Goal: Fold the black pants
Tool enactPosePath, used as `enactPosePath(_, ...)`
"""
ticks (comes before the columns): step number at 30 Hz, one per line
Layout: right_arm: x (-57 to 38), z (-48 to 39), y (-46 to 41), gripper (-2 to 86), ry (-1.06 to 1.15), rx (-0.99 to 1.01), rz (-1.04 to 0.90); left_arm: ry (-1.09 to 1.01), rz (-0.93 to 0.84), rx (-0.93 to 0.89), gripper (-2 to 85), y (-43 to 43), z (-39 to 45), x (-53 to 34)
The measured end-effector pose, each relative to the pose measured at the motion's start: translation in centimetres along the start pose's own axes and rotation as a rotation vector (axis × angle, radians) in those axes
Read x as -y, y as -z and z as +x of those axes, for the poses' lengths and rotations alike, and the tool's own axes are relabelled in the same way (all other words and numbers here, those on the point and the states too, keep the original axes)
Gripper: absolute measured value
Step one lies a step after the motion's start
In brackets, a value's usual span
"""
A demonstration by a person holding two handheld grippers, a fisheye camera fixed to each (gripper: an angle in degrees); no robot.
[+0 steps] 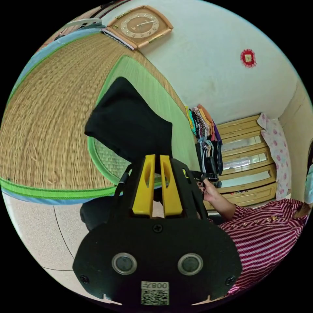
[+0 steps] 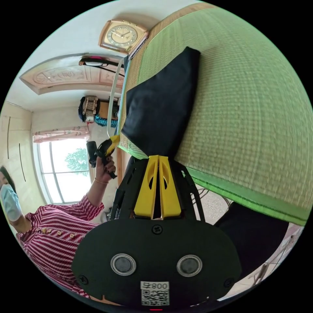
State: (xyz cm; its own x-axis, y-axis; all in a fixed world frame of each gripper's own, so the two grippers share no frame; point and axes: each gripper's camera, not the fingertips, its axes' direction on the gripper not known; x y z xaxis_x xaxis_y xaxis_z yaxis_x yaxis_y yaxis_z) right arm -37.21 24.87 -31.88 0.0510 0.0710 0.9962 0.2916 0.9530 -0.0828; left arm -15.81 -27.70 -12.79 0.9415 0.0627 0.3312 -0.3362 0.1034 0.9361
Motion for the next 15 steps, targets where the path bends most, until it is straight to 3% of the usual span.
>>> enactPosePath(8,-3.9,4.8,2.1,5.1,-0.059,0.070,0.062,0.056,-0.234,-0.127,7.9,-9.9,2.6,-0.7)
enactPosePath(15,-6.2,7.9,2.7,7.7,-0.080,0.140,0.083,0.124,-0.233,-0.133,7.5,-13.0,3.4,0.1)
